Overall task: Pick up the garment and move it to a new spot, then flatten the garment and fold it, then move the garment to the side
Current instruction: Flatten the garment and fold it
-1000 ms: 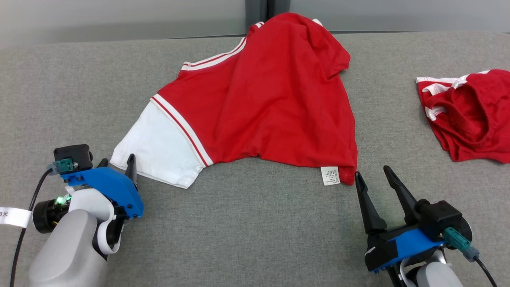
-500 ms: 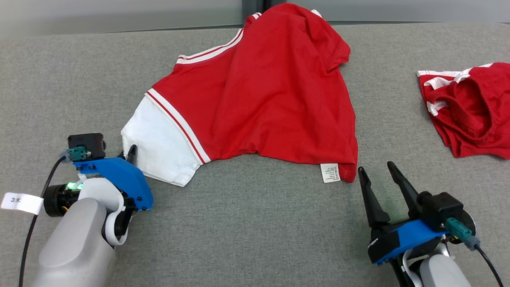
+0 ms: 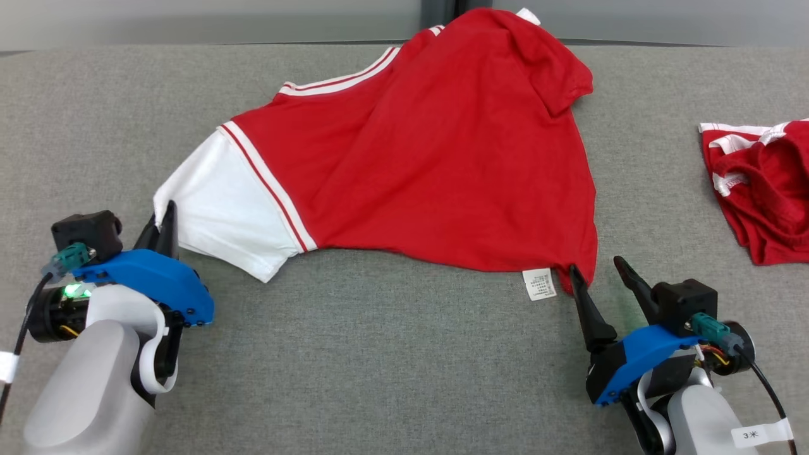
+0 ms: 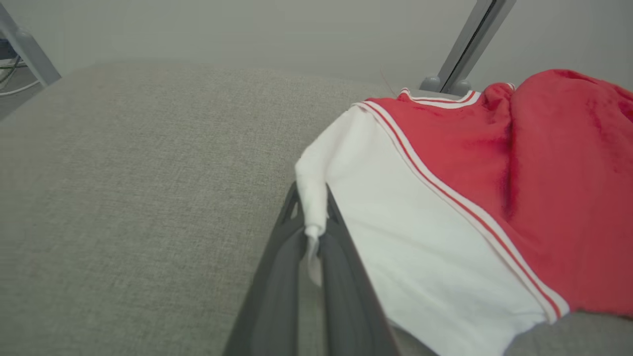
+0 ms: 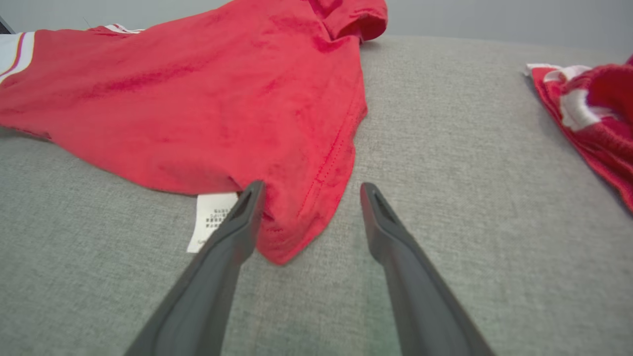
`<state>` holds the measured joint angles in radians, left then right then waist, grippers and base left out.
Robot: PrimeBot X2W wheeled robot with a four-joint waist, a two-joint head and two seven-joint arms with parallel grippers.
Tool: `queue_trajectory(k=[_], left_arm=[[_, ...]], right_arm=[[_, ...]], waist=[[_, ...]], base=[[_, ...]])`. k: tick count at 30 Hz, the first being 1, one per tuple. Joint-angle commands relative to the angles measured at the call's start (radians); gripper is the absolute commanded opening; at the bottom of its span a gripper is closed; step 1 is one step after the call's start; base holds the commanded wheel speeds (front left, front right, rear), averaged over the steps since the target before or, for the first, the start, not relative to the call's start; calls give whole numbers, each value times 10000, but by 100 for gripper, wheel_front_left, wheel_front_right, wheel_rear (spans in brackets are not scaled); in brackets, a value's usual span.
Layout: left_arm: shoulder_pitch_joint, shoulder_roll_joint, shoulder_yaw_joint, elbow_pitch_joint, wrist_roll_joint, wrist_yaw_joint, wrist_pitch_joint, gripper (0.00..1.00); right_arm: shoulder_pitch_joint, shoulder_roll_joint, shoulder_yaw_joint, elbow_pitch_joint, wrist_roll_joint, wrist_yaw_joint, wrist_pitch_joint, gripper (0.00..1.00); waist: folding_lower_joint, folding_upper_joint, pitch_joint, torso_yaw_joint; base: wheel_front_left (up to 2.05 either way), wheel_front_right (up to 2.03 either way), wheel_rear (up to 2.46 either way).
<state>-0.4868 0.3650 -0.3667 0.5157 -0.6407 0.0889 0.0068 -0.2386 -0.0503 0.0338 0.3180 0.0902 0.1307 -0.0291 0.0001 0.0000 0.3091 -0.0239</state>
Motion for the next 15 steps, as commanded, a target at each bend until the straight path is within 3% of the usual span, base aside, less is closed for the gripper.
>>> queue_trajectory(k=[1, 8, 15], left_arm=[[119, 106, 112, -142, 60, 142, -84, 0], [542, 418, 420, -991, -56, 610, -88, 0], [968, 409, 368, -1577, -181, 777, 111, 0]], right_arm=[[-53, -4, 43, 48, -73, 1, 64, 100], [-246, -4, 121, 192, -85, 1, 176, 100], [-348, -5, 738, 567, -441, 1, 875, 100]], waist=[[-1, 0, 2, 24], [-1, 0, 20, 98], [-1, 0, 3, 125]], base=[[0, 0, 0], [0, 0, 0], [0, 0, 0]])
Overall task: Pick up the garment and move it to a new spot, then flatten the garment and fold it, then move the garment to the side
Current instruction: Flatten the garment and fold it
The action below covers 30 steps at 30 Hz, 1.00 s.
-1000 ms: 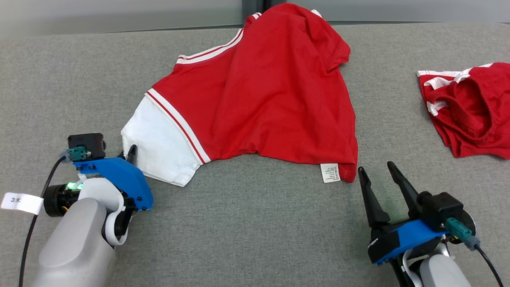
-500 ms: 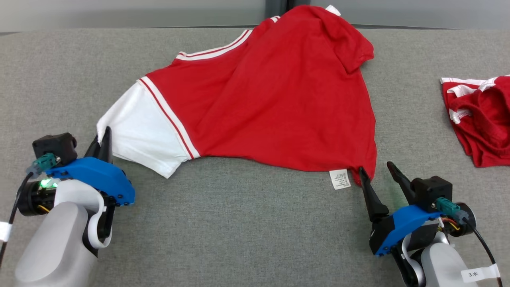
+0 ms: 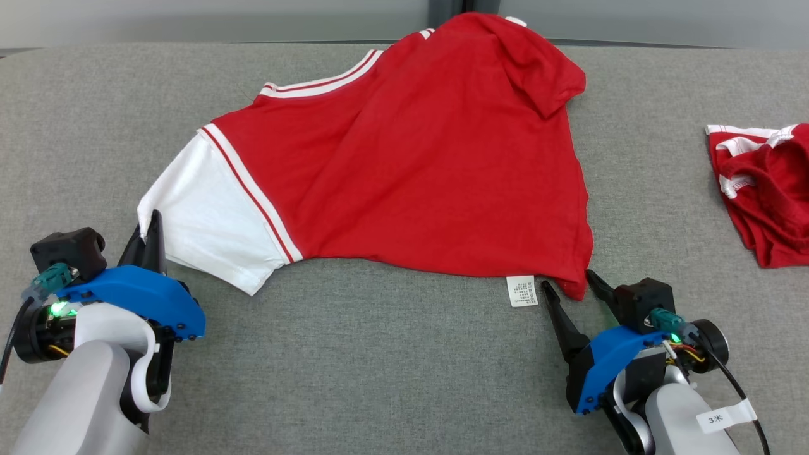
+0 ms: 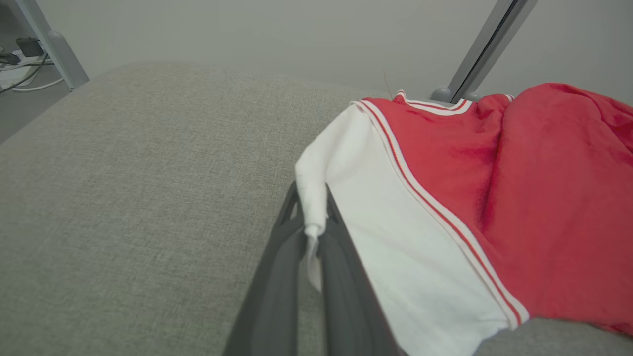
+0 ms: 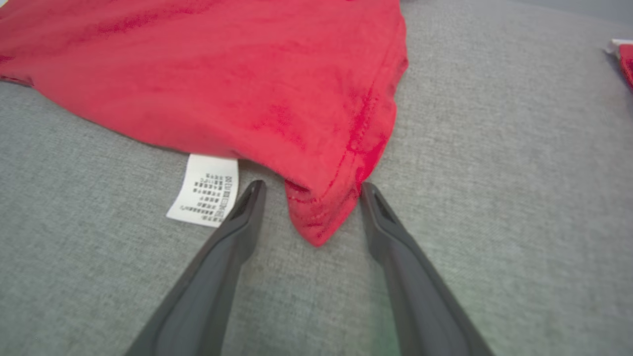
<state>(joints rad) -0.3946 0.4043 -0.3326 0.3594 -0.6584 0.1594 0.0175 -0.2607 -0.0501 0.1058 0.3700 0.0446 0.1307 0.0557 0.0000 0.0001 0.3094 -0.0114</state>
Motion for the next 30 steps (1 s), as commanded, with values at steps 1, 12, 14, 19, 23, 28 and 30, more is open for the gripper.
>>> queue_trajectory(k=[1, 12, 14, 19, 23, 28, 30], left_arm=[[88, 14, 28, -79, -18, 82, 12, 0], [501, -143, 234, -1167, -449, -80, -361, 0], [545, -152, 319, -1541, -590, -134, -420, 0], [482, -108, 578, -2793, -892, -239, -515, 0], [377, -76, 881, -4108, -1246, -283, -458, 0], [45, 150, 1298, -6045, -1533, -101, -185, 0], [-215, 295, 1466, -6788, -1572, -22, 2, 0]], right_arm=[[-132, -6, 70, 52, 38, 1, 59, 49], [-511, -10, -385, -542, -48, -1, -839, 0], [-574, -13, -551, -754, -115, -1, -982, 0], [-790, -9, -1058, -1652, -472, -1, -1124, 0], [-874, -9, -1310, -2645, -670, -1, -971, 0], [-1008, -10, -1473, -4339, -1006, -1, -541, 0], [-1137, -9, -1486, -5126, -1081, -1, -274, 0]], waist=[[0, -1, -10, 7], [0, -1, -482, -48], [0, -1, -659, -92], [0, -1, -1225, -226], [0, -1, -1761, -373], [0, -1, -2337, -607], [0, -1, -2510, -706]], base=[[0, 0, 0], [0, 0, 0], [0, 0, 0], [0, 0, 0], [0, 0, 0], [0, 0, 0], [0, 0, 0]])
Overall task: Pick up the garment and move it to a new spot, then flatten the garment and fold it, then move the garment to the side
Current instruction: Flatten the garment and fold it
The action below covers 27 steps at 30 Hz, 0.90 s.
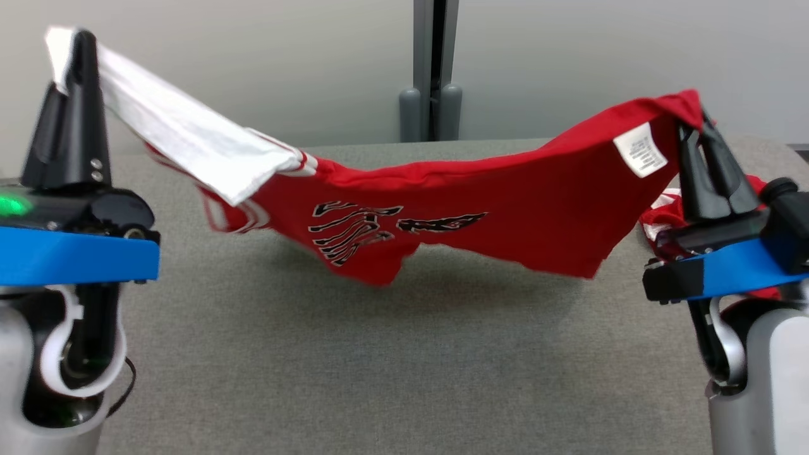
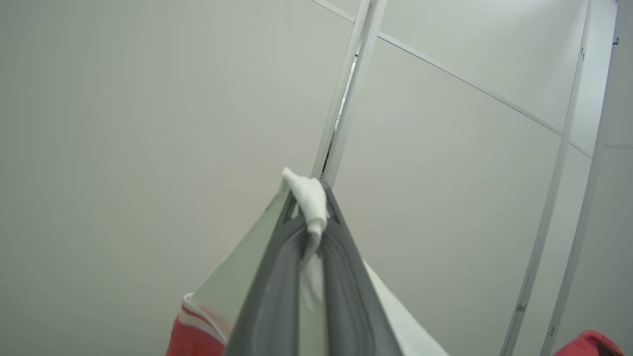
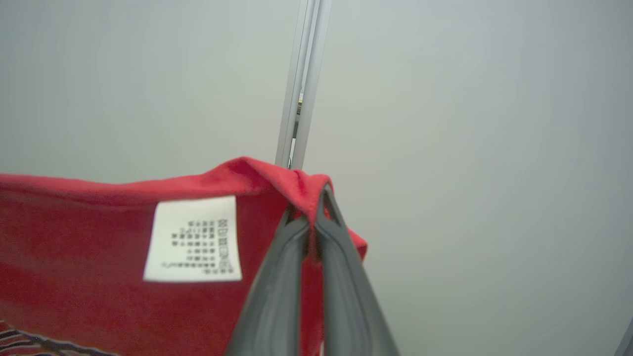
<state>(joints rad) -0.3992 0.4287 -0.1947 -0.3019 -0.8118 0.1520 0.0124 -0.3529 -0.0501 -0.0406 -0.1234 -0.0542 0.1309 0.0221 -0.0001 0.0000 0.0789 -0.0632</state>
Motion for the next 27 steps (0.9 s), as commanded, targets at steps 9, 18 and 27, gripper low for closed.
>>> queue_trajectory(k=[9, 18, 27], left_arm=[[-2098, 923, 316, -1874, 109, 264, 1364, 0], [-4354, 1152, -473, -422, 548, -132, 2267, 0], [-7592, 839, -1091, 2647, 1689, -766, 1845, 0]], right_arm=[[-902, -132, 18, -3096, -153, -1, 1588, 0], [-2113, -627, -69, -2308, 290, -3, 2368, 0], [-5795, -707, -291, 1439, -534, -3, 1391, 0]], waist=[[1, 0, -161, -474], [1, 0, 1476, -459], [1, 0, 2634, -373]], base=[[0, 0, 0], [0, 0, 0], [0, 0, 0]])
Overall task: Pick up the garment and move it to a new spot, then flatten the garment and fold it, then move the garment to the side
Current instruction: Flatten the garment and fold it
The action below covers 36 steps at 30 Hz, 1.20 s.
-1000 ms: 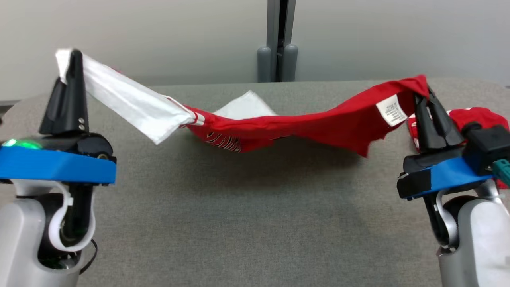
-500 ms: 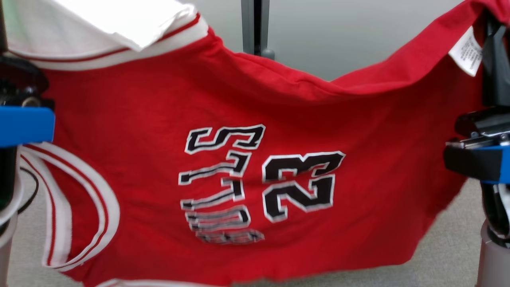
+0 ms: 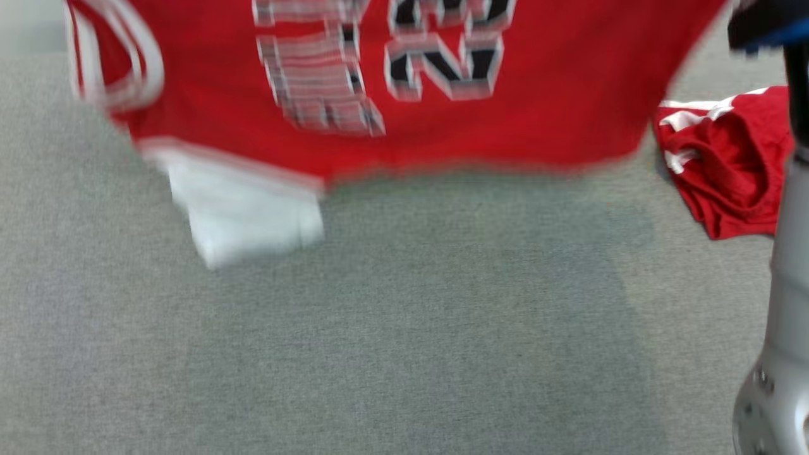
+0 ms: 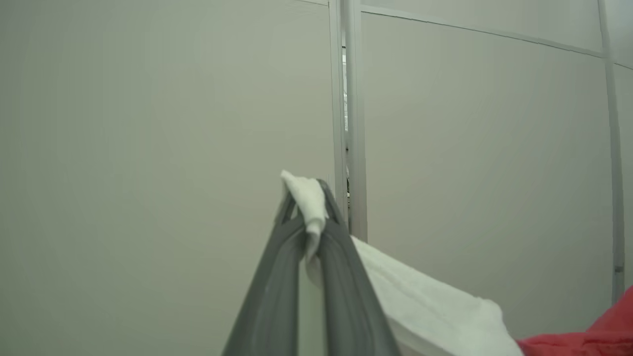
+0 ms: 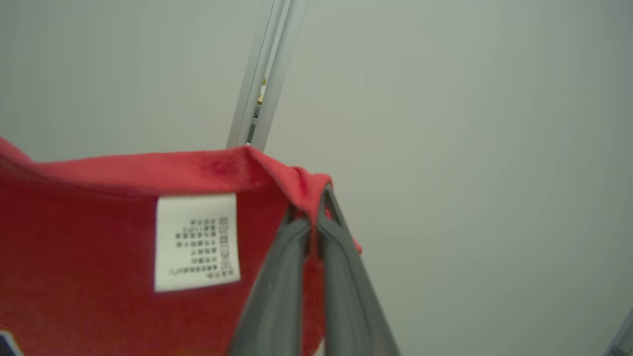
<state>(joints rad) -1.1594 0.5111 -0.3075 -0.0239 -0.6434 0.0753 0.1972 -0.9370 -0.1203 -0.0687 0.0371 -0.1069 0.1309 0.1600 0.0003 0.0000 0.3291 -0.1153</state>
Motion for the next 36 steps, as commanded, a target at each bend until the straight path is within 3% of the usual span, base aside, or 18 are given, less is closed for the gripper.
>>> queue_trajectory(k=[1, 8, 16, 21, 28, 36], left_arm=[[-363, -52, -68, 277, 154, -92, -142, 0], [-1456, -944, -543, 2709, 419, -522, -1128, 0], [-22, -1678, -893, 4048, 82, -898, -2263, 0], [1611, -1831, -856, 4132, -293, -1102, -3123, 0], [3693, -1820, -403, 3376, -914, -1085, -4055, 0], [6216, -1749, 218, 1574, -1256, -644, -4484, 0]], right_arm=[[-398, 51, -47, 338, -220, -3, -135, 0], [-2393, 509, -818, 3679, -1636, -3, -815, 0], [-2271, 669, -1709, 6236, -2967, -3, -1882, 0], [-1708, 691, -1629, 7428, -2791, -3, -2802, 0], [-800, 687, -1439, 8085, -1968, -3, -3849, 0], [966, 686, -709, 7388, -437, -3, -4217, 0]], waist=[[-3, 0, 209, 180], [-3, 0, 826, 655], [-3, 0, 1692, 1193], [-3, 0, 1974, 1277], [-3, 0, 1814, 1166], [-3, 0, 748, 975]], base=[[0, 0, 0], [0, 0, 0], [0, 0, 0], [0, 0, 0], [0, 0, 0], [0, 0, 0]])
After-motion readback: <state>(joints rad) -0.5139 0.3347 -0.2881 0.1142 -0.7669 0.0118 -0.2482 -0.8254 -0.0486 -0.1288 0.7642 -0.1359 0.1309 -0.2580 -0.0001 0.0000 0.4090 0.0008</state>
